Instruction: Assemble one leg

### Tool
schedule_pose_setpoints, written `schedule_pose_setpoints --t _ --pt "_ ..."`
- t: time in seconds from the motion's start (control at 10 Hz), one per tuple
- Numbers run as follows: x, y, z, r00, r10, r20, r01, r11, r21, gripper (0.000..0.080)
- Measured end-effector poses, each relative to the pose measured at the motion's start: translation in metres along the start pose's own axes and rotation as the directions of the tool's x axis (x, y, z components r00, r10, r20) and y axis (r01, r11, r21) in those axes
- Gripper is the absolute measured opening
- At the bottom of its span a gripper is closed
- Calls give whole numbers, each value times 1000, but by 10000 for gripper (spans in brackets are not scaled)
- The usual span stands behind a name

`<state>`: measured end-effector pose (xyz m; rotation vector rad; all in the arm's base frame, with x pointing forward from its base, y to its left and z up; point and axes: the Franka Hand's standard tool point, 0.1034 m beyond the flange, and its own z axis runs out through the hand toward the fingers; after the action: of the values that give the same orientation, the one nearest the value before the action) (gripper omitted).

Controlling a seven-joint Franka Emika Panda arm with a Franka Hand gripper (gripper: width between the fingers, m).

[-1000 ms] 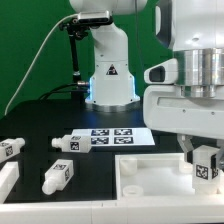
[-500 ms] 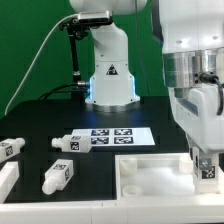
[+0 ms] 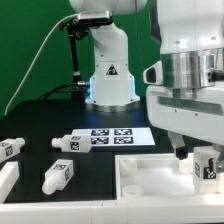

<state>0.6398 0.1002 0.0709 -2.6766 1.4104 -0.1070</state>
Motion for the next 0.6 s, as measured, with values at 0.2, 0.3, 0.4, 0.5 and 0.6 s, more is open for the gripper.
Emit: schedule_pose_setpoints --t 0.2,0.3,0.4,0.5,0.6 --pt "-7 -3 -3 997 -77 -23 78 997 14 644" --pt "-6 -2 -2 981 -190 -26 190 982 7 648" --pt "-4 -1 -2 968 -249 -27 249 969 4 648" --pt "-6 -2 -2 931 -363 -34 363 932 -10 648" --pt "-11 -6 -4 830 -557 -41 556 831 -33 648"
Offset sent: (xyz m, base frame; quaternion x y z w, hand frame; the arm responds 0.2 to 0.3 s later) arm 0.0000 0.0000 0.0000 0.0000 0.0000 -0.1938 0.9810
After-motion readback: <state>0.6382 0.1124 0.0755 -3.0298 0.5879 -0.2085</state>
